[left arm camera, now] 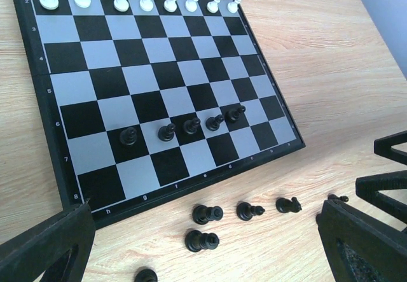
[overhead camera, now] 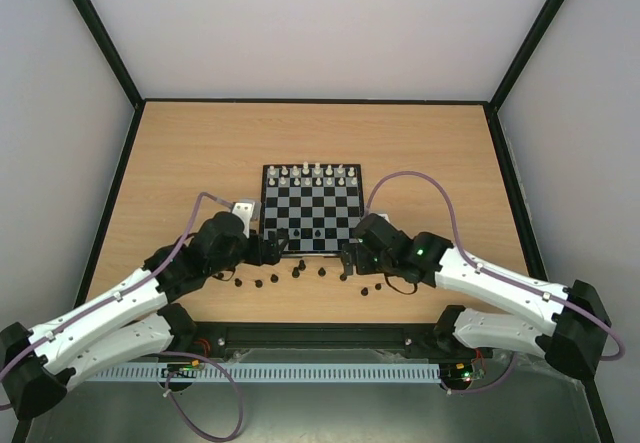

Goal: Set up the chess pieces on the board
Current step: Pick up the chess piece at the center of the board.

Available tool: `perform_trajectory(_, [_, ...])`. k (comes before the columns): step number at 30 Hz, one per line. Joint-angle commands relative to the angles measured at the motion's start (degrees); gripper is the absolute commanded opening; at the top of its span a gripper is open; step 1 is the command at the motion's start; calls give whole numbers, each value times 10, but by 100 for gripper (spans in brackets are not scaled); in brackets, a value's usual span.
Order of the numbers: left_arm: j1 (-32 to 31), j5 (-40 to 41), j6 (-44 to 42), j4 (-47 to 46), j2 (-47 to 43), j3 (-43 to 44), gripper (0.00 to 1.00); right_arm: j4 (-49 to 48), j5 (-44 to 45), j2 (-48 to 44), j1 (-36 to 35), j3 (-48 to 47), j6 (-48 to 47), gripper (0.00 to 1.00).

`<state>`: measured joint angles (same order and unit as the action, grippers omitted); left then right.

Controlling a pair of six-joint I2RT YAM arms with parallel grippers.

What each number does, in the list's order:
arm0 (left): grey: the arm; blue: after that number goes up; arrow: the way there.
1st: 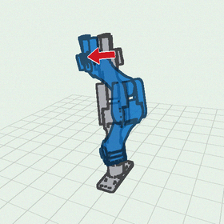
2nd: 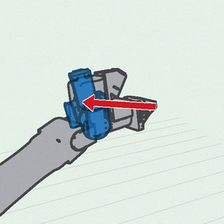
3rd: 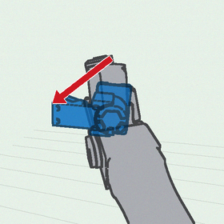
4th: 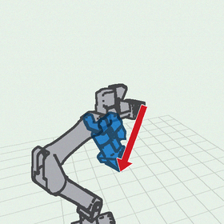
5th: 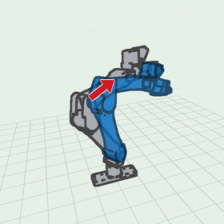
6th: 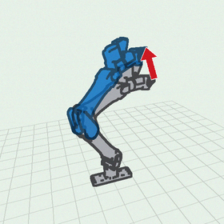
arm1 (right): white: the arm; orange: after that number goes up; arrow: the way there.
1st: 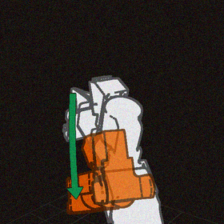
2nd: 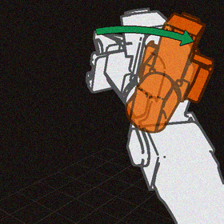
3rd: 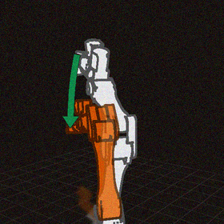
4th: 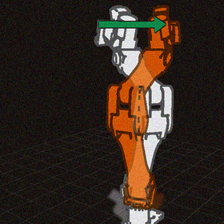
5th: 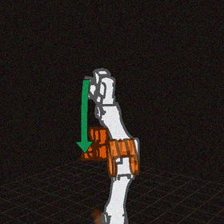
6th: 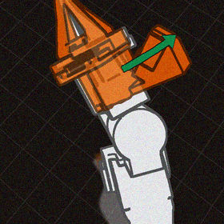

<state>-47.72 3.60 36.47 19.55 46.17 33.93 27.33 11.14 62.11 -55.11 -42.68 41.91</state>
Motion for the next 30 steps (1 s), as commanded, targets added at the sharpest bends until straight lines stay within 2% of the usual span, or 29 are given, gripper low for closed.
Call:
perform_trajectory(1, [-2, -11, 3, -10, -14, -8, 99, 79, 27, -21, -2, 17, 61, 98])
perform_trajectory(6, [-2, -15, 4, -14, -17, -14, 99, 120, 59, -28, -2, 19, 111, 98])
perform_trajectory(12, [-2, -35, 2, -30, -18, -21, 99, 121, 60, -32, -2, 61, 164, 78])
perform_trajectory(14, [-3, -42, -1, -34, -16, -22, 99, 120, 59, -34, -3, 73, 177, 69])
perform_trajectory(16, [-2, -48, -5, -37, -12, -22, 99, 114, 54, -35, -2, 86, 185, 61])
perform_trajectory(19, [-2, -55, -10, -44, -6, -24, 99, 94, 39, -36, -2, 110, 195, 54])
perform_trajectory(23, [-3, -59, -16, -51, 0, -28, 99, 76, 34, -25, -3, 127, 199, 38])
perform_trajectory(30, [-2, -61, -17, -53, -8, -35, 99, 58, 29, -10, -2, 118, 184, 36])
